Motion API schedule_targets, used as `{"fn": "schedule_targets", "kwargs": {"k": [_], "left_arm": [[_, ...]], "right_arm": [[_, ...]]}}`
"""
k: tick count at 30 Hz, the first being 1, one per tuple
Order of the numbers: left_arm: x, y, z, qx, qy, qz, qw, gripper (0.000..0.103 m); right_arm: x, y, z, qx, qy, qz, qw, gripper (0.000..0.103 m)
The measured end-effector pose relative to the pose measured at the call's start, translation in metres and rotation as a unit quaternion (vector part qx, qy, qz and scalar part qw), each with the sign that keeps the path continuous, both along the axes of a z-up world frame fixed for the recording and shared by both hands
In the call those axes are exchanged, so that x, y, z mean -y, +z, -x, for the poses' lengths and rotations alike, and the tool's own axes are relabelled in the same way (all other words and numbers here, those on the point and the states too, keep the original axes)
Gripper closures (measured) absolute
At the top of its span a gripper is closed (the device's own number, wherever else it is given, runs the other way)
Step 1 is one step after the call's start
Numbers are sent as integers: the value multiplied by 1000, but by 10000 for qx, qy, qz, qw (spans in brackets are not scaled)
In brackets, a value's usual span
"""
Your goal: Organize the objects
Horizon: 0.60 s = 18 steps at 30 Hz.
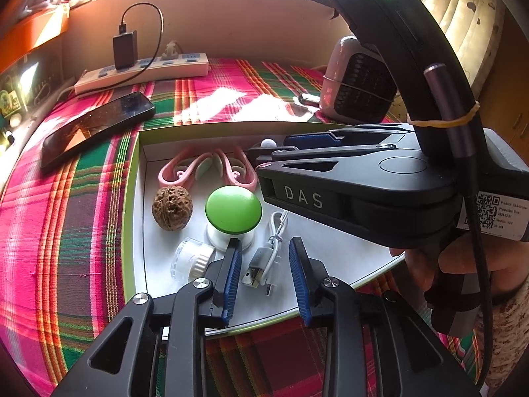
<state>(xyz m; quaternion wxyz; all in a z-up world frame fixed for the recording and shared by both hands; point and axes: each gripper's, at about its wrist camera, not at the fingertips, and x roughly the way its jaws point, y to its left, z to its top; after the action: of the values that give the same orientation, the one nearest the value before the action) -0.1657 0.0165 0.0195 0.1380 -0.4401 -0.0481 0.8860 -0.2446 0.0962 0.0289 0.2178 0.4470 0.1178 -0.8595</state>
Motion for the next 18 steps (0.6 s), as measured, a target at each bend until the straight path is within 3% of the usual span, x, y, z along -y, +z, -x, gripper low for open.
{"fn": "schedule_targets", "kwargs": {"k": [18], "left_arm": [[4,10,-16,-136,131,90,9998,73]], "right_arm": [[-23,24,-28,-343,-334,300,9984,62]]}}
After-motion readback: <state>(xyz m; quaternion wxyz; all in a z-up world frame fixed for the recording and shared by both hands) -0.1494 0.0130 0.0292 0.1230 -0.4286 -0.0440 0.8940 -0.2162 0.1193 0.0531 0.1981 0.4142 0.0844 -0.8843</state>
